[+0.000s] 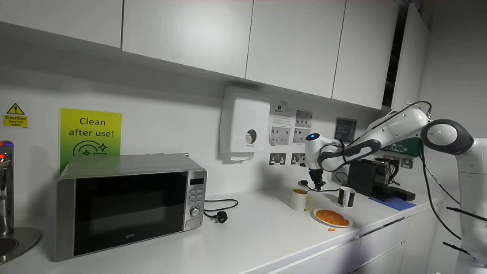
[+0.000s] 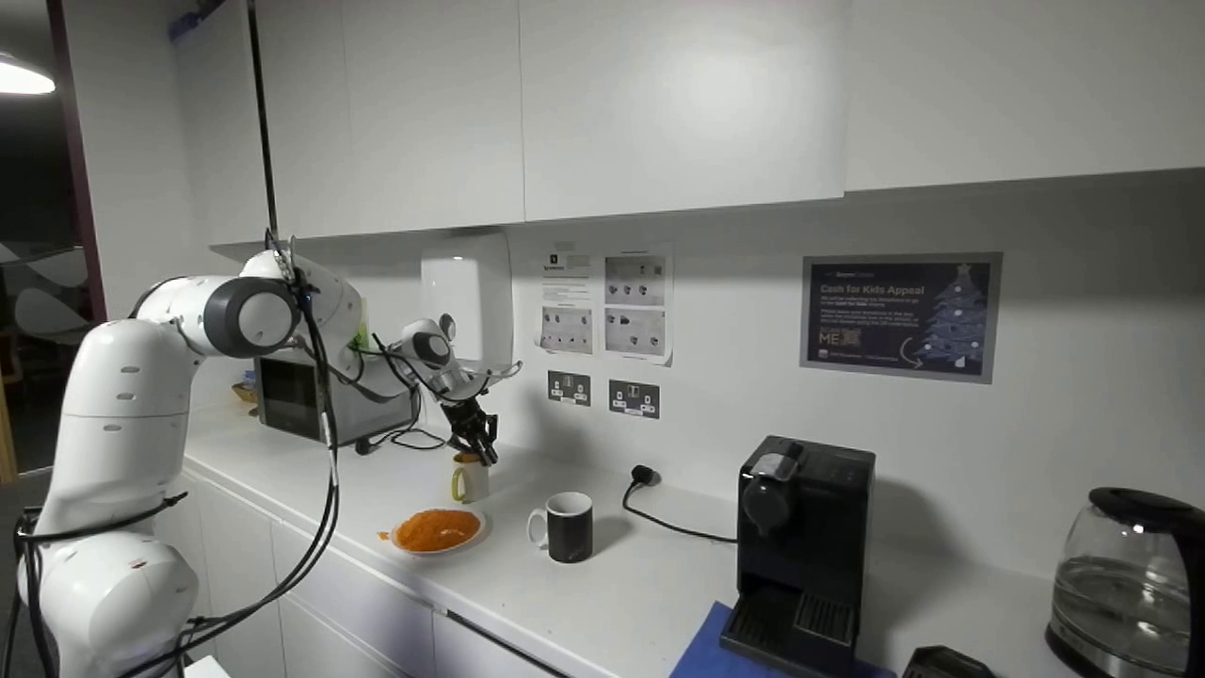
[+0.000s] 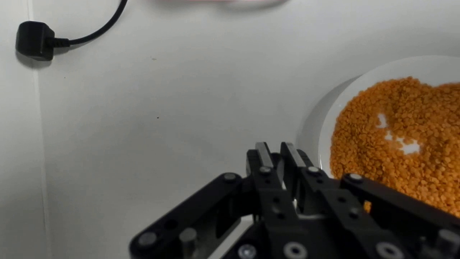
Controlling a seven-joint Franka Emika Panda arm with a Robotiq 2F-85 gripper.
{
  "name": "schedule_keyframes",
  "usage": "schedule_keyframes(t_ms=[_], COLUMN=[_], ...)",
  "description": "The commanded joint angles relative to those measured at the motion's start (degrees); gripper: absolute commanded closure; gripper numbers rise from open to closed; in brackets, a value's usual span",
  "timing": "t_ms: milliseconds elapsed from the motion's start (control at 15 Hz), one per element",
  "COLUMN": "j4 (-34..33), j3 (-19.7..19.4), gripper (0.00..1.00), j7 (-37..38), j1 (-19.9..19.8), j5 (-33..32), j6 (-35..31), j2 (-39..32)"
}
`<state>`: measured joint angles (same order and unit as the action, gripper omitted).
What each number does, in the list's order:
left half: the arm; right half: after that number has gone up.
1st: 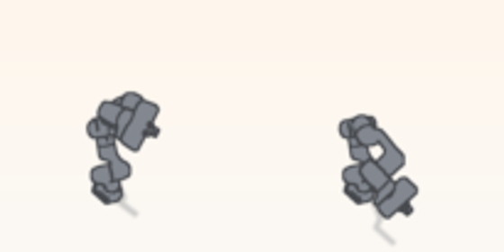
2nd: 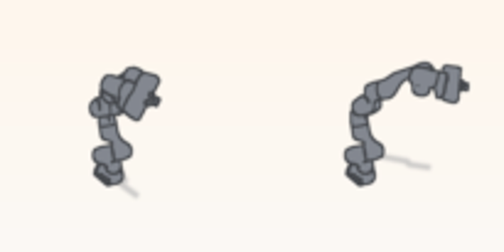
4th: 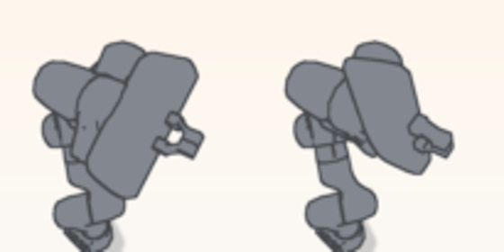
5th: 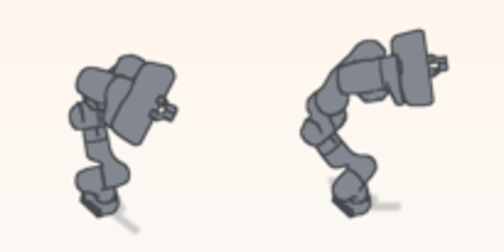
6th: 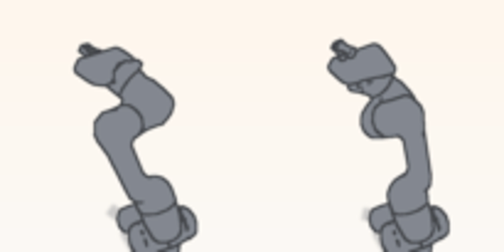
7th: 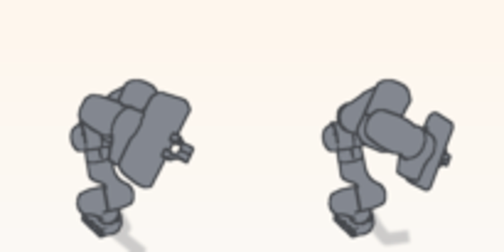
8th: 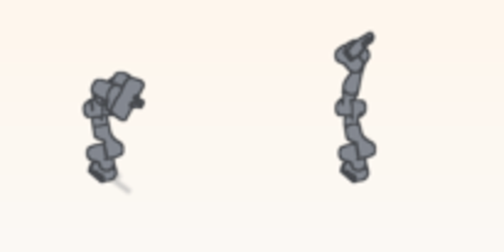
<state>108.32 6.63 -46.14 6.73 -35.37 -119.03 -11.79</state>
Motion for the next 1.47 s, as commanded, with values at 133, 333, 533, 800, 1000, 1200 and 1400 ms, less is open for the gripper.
schedule_keyframes(t_ms=[133,333,533,800,1000,1200,1400], j4=[-4.47,-6.12,-8.34,-11.15,-13.0,-14.81,-16.43], j3=[0.2,0.25,0.28,0.25,0.23,0.31,0.24], gripper=[0.97,0.97,0.97,0.97,0.97,0.97,0.97], j7=[-0.89,-1.53,-2.21,-2.12,-3.01,-4.73,-6.03], j1=[-0.02,-0.12,-0.29,-0.37,-0.72,-1.02,-1.29], j5=[3.8,6.2,9.33,11.56,13.32,15.69,17.41], j6=[4.86,6.84,9.65,12.19,14.03,17.37,20.9], j2=[-1.96,-2.57,-3.19,-3.84,-4.25,-4.94,-5.68])
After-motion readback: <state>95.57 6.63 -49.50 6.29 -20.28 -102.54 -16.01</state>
